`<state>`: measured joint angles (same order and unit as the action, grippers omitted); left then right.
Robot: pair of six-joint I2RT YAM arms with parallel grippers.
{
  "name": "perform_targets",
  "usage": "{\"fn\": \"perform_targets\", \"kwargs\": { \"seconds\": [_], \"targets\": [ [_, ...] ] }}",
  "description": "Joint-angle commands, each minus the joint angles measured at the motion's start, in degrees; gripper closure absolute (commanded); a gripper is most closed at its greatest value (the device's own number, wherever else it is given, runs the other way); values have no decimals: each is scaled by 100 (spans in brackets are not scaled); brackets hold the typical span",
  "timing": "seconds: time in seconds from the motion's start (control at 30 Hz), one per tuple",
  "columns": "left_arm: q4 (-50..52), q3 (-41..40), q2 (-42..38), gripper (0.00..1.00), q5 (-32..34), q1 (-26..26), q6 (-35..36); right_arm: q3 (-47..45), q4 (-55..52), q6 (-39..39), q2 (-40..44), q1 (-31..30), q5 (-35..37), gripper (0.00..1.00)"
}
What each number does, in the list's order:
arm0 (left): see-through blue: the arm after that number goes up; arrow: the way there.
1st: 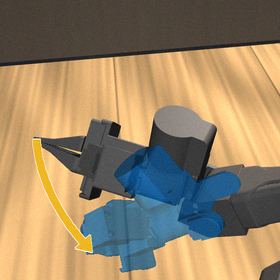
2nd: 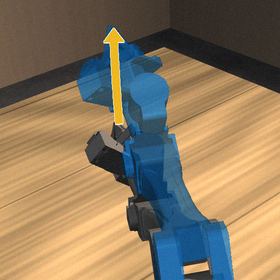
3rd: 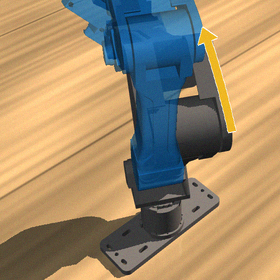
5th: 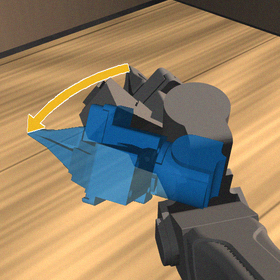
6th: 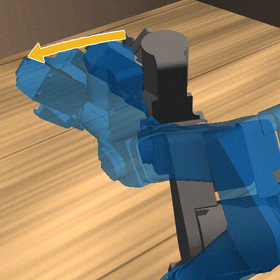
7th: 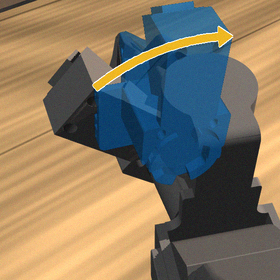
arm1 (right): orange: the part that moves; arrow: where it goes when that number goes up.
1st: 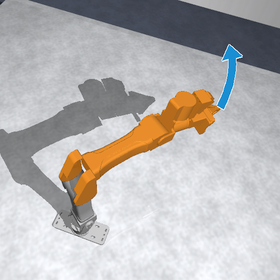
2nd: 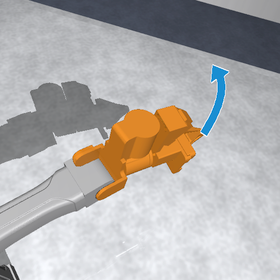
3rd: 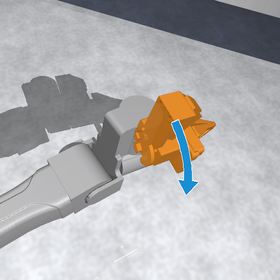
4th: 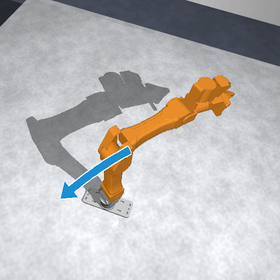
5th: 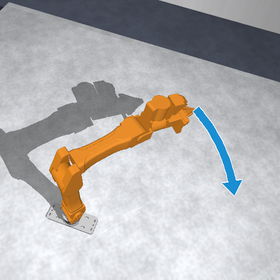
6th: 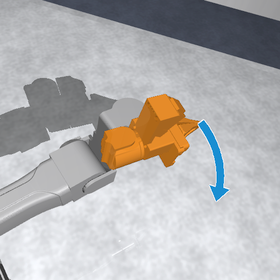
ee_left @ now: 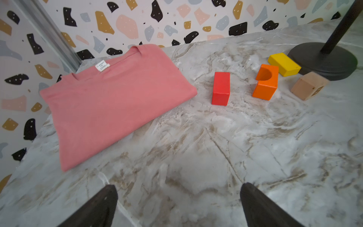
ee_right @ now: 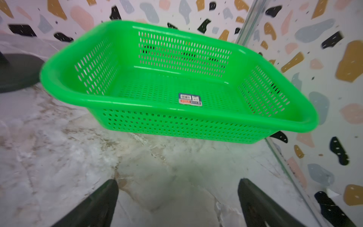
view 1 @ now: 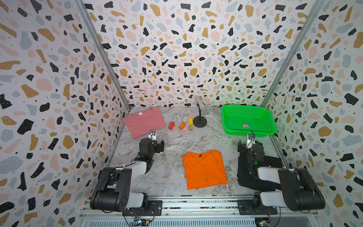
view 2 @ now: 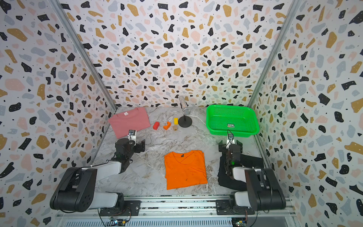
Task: Put the folded t-shirts into the basket
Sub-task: Move the bin to the center of the board.
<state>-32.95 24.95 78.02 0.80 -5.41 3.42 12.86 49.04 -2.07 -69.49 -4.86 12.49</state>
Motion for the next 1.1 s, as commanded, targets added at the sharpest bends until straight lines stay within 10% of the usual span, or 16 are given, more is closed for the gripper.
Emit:
{"fn": "perform_targets", "kwargs": {
  "seconds": [0.0,0.17,0.27,0.57,0.77,1.07],
  "targets": [
    [1156,548,-171,0,-693,13,354,177,-1316,445,1484,12,101,0],
    [3252,1654,-146,0,-1629,13,957,1167,-3711,1722,2480,12,450,0],
    [4565,2632,-35,0,-1884,14,1139,1650,-5407,3994,2516,18,1148,0],
    [7935,4839,857,0,-4119,14,2199,3633,-6983,3132,858,14,-739,0],
    [8352,5127,1560,0,-4226,14,1840,5137,-8100,2543,-517,-93,-1876,10],
    [8122,4958,1524,0,-3703,14,1686,7479,-8962,1678,-2590,-731,-1584,20]
  ]
}}
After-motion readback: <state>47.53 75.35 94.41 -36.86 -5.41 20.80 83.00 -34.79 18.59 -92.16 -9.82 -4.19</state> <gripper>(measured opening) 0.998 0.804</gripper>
